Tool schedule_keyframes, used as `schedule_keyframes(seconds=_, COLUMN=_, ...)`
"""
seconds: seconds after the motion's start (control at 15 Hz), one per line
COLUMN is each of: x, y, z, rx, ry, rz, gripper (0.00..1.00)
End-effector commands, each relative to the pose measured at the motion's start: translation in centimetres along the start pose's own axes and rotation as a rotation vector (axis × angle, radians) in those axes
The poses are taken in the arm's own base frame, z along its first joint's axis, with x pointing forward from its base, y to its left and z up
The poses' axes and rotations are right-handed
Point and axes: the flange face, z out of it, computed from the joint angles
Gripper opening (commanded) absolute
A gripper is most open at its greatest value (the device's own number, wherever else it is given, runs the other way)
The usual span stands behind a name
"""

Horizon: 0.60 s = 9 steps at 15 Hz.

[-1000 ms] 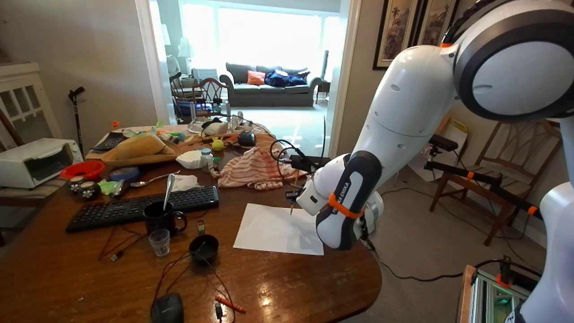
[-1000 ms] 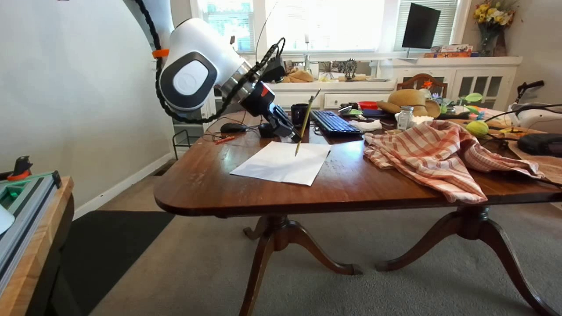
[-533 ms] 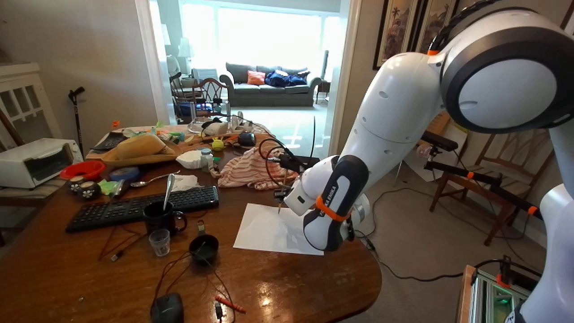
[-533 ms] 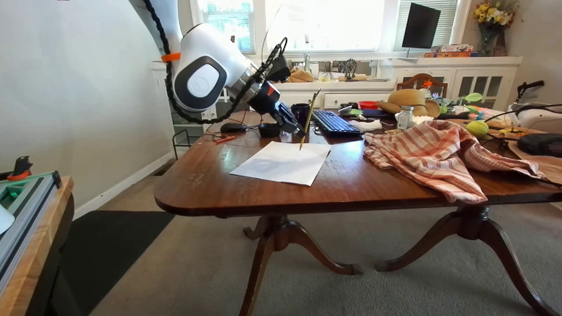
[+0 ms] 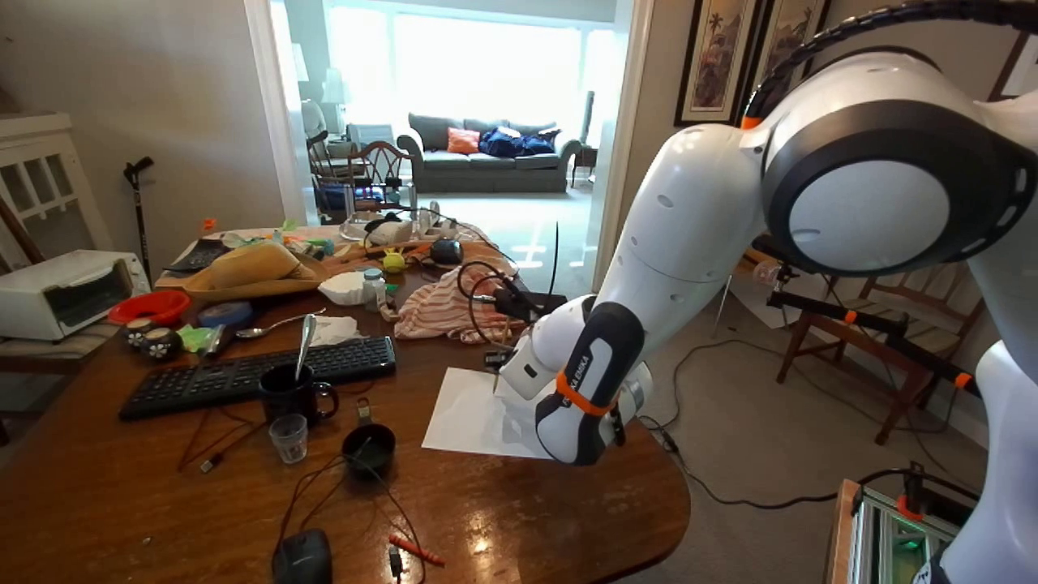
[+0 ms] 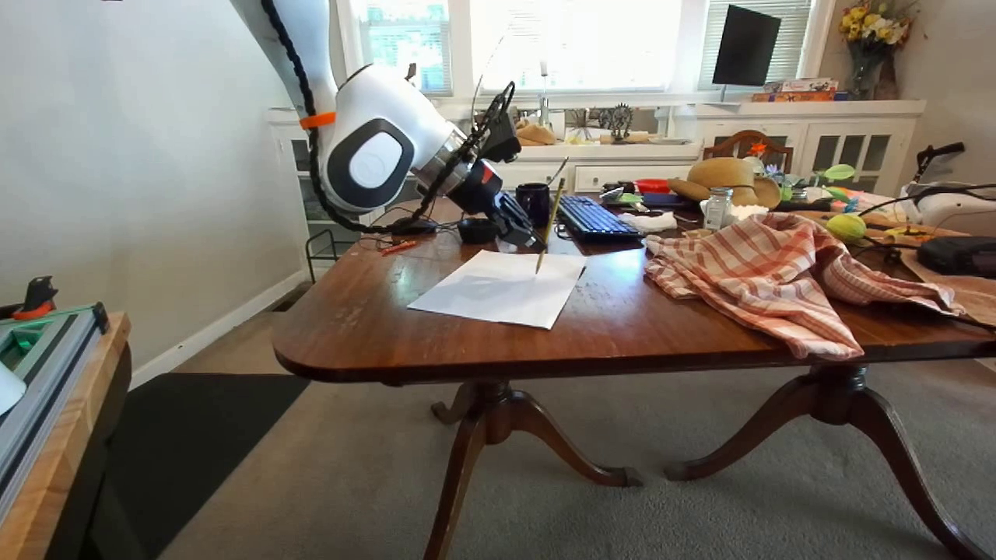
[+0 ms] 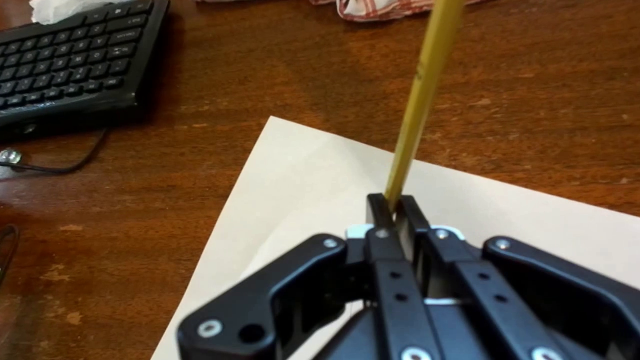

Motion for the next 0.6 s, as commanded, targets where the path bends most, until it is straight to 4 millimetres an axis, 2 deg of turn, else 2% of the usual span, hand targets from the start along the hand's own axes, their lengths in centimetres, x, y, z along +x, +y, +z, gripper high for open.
schedule_keyframes(seconds=0.0, x=0.67, y=0.49, z=0.99, rx=0.012, ry=0.005, rz=0.013, gripper=0.02)
schedule_keyframes(seconds=0.53, x=0.90, y=0.46, z=1.12, rx=0.019, ry=0.008, rz=0.006, gripper=0.02)
